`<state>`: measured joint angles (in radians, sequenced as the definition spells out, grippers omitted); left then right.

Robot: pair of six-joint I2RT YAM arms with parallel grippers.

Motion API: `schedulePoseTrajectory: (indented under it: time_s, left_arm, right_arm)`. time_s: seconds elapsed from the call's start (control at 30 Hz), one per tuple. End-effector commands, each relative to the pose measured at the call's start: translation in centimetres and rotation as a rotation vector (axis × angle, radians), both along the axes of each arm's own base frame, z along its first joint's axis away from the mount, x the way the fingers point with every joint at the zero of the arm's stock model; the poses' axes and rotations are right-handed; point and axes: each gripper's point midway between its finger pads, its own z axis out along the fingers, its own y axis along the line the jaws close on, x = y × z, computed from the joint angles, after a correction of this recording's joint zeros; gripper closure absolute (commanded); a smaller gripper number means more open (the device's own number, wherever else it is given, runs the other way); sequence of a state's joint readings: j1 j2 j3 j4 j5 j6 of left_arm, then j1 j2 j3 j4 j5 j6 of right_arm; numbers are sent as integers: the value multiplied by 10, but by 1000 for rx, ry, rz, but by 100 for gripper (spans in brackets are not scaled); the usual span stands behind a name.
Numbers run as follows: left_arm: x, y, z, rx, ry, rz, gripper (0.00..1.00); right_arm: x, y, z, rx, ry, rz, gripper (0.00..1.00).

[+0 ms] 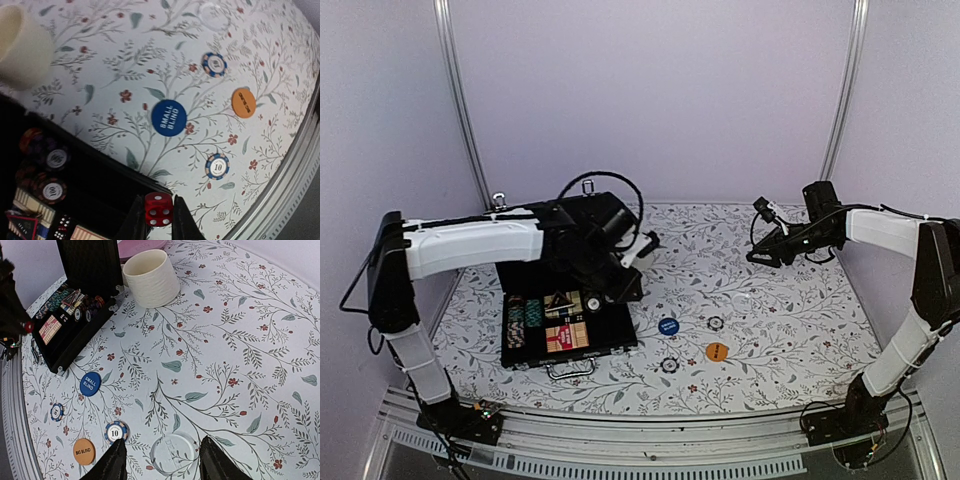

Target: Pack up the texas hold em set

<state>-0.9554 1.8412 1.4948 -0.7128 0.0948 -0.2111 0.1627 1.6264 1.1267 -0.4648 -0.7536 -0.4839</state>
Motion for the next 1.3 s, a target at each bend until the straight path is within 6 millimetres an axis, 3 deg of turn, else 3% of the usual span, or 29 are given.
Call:
schedulePoseTrajectory:
  time_s: [0.0, 0.13, 0.33, 0.43, 0.63, 0.77, 1.27]
  left_arm:
    - [26, 83, -5, 21, 24, 322, 88]
    - [26, 136, -10, 51, 40, 477, 88]
    - [20, 191, -30, 130, 92, 662, 88]
    - [21, 208, -41, 152, 127, 743, 89]
    - [19, 220, -65, 199, 186, 798, 89]
    - [16, 215, -79, 179, 246, 791, 88]
    - [18, 206, -100, 188, 289, 753, 84]
  right_arm:
    - [3, 2, 4, 8, -3, 14, 58]
    - [3, 2, 2, 11, 5, 15, 58]
    - [3, 3, 1, 11, 13, 15, 58]
    - [3, 3, 1, 13, 16, 14, 58]
    - [3, 3, 0, 10, 18, 14, 58]
    - [3, 3, -1, 9, 21, 13, 58]
    - [3, 3, -3, 10, 29, 16, 58]
